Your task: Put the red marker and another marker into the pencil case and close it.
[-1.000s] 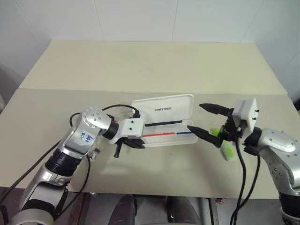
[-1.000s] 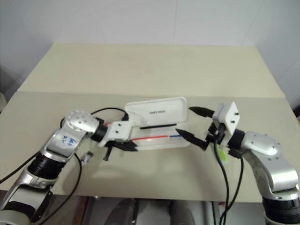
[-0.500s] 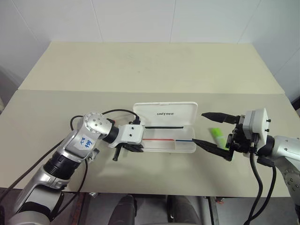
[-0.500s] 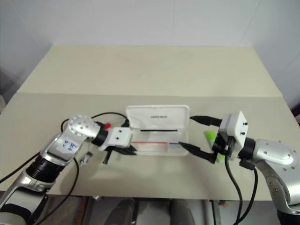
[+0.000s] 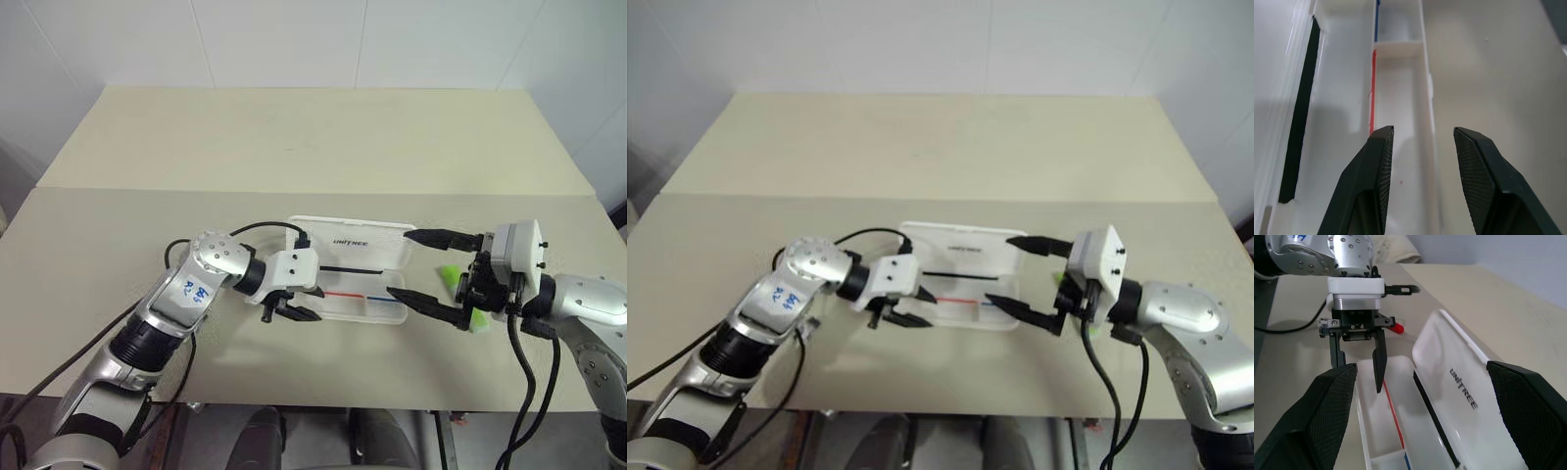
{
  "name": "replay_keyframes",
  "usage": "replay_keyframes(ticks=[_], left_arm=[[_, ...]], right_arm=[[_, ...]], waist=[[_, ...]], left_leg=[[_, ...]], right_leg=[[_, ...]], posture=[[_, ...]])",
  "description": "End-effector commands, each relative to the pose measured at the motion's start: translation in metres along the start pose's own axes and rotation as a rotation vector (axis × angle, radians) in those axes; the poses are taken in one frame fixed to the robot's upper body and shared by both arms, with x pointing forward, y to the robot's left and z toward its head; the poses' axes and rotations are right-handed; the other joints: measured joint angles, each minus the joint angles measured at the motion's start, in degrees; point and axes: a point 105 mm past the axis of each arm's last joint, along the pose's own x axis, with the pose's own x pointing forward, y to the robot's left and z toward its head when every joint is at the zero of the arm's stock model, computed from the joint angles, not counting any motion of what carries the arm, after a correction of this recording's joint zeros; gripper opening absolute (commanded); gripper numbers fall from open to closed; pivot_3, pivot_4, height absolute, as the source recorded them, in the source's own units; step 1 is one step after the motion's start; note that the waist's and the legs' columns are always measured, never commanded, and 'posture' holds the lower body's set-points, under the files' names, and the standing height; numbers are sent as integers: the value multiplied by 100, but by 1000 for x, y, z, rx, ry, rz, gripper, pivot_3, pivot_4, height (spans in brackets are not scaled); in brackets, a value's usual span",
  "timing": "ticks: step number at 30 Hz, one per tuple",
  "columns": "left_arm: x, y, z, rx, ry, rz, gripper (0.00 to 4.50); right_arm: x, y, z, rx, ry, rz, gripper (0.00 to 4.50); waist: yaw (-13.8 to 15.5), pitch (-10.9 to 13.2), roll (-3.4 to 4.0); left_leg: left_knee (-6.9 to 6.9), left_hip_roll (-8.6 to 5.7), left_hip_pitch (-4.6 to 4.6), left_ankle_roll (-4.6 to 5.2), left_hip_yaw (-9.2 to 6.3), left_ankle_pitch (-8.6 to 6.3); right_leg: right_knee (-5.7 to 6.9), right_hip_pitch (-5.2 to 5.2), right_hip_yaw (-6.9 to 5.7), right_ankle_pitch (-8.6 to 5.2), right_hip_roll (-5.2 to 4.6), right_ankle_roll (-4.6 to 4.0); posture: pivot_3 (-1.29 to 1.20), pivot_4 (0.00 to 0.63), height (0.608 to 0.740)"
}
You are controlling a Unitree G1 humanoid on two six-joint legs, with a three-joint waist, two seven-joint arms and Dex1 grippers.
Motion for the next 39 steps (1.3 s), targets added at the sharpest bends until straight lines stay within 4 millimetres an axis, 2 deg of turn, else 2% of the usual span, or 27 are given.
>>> replay_keyframes(ticks=[1,6,8,10,12,15,19,20,22,24,27,29,39], left_arm=[[-19,2,19,25,-54,50,2920],[-56,-3,29,-32,-125,99,4470],[-81,-16,27,-71,-142,66,4470],[-97,-28,24,-96,-133,32,4470],[-118,-30,8,-152,-51,68,4470],[-161,-26,-25,-261,127,209,4470],[-189,-24,-53,-319,258,295,4470],[-200,-20,-71,-340,327,356,4470],[-212,-16,-96,-375,409,433,4470],[-213,-16,-112,-399,441,451,4470],[-206,-14,-123,-410,439,444,4470],[-199,-5,-130,-404,432,462,4470],[-165,26,-134,-359,378,442,4470]], right_arm=[[4,5,17,-49,-32,94,4500],[5,-4,40,-96,-64,159,4500],[7,-5,45,-102,-67,197,4500],[9,-5,46,-103,-69,219,4500],[11,-6,45,-96,-72,232,4500],[14,-11,42,-94,-73,236,4500],[17,-13,42,-97,-78,241,4500],[19,-14,42,-97,-83,244,4500],[21,-14,42,-97,-88,247,4500],[22,-13,43,-95,-93,246,4500],[23,-12,44,-92,-99,241,4500],[25,-11,45,-89,-105,238,4500],[27,-6,47,-80,-116,223,4500]], waist=[[-6,0,-1],[-20,1,-1],[-22,2,-1],[-38,2,-1],[-37,2,-1],[-28,4,-3],[-7,5,1],[3,6,1],[-4,6,2],[-8,6,2],[-5,6,2],[2,6,2],[-21,6,0]], left_leg=[[0,0,0,0,0,0],[-1,3,1,0,0,0],[-6,9,2,0,0,0],[-13,15,1,-2,3,-2],[-14,18,1,-4,3,-3],[-17,20,0,-5,4,-4],[-20,22,1,-4,7,-5],[-22,21,1,-3,9,-5],[-26,22,1,-3,9,-5],[-37,25,1,-4,11,-5],[-52,29,-5,-4,14,-5],[-56,29,-8,-4,14,-5],[-41,30,-10,-5,15,-5]], right_leg=[[0,0,0,0,0,0],[1,-2,2,1,1,1],[-2,-2,0,0,6,-1],[-6,-7,4,-2,11,-5],[-8,-8,2,-5,13,-10],[-17,-8,2,-5,15,-11],[-22,-8,3,-3,17,-15],[-26,-8,4,-3,16,-16],[-29,-9,4,-2,17,-16],[-31,-13,4,-1,20,-17],[-41,-19,4,-2,22,-17],[-46,-21,2,-2,22,-17],[-30,-24,3,0,26,-13]], posture=[[0,150,740],[0,150,740],[0,150,740],[0,150,740],[0,150,740],[0,150,740],[0,150,740],[0,150,740],[0,150,740],[0,150,740],[0,150,740],[0,150,740],[0,150,740]])
